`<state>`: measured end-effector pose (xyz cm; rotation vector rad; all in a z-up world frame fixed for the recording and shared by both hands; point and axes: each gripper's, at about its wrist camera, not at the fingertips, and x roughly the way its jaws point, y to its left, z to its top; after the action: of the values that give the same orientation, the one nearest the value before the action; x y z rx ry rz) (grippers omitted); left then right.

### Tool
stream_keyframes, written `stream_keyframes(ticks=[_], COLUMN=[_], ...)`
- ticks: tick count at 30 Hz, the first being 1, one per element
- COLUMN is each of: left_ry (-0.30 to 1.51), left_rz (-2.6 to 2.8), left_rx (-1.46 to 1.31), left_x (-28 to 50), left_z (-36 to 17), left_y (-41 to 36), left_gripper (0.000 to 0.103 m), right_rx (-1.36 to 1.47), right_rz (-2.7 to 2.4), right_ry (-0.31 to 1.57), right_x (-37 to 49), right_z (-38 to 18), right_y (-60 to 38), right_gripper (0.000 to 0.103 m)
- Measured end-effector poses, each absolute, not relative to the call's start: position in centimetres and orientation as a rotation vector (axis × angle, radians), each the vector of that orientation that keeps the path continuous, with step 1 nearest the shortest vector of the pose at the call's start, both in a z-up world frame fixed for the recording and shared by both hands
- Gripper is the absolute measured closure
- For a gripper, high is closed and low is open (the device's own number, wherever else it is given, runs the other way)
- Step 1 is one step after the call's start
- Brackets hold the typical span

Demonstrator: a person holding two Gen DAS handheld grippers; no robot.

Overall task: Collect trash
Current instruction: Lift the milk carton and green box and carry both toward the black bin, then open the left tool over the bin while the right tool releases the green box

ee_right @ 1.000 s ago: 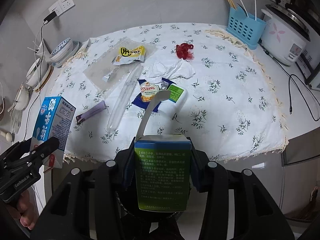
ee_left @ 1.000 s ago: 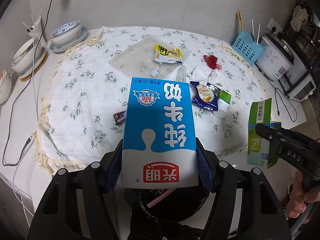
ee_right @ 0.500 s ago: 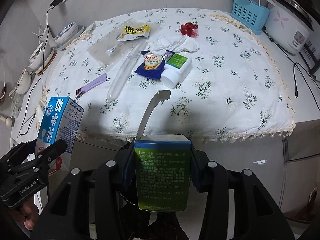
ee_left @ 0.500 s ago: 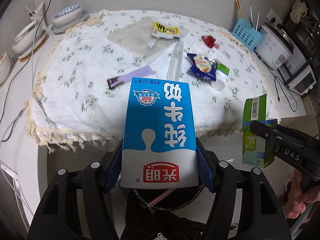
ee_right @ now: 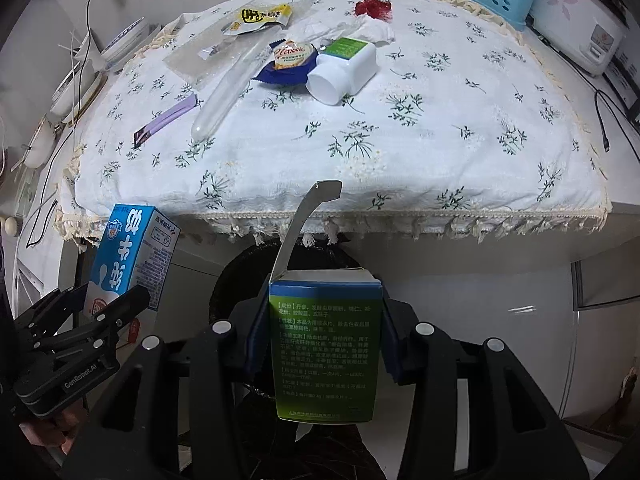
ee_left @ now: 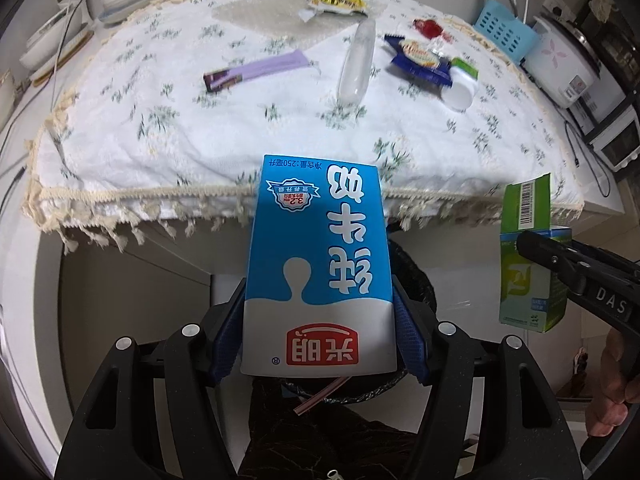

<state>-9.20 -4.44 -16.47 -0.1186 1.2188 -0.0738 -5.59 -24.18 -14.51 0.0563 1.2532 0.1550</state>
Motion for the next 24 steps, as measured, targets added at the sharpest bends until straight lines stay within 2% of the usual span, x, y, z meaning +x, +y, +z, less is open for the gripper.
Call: stream_keyframes(ticks=[14,24], left_ry=[1.29,1.326], left_rz=[-0.09,-0.187], left_rx=[-0.104,-0.044], left_x=[-9.6,-9.3], left_z=[-21.9,-23.8], left_y=[-6.0,-11.0], left_gripper=[0.039,0.039], right_rx=[0.075,0.108], right_rz=[0.121,0.081], right_ry=[1.277,1.314], right_x=[-7.0,-8.6], right_z=[-19.3,-20.3], right_y=[-26.1,-28.6], right_gripper=[0.059,0.059])
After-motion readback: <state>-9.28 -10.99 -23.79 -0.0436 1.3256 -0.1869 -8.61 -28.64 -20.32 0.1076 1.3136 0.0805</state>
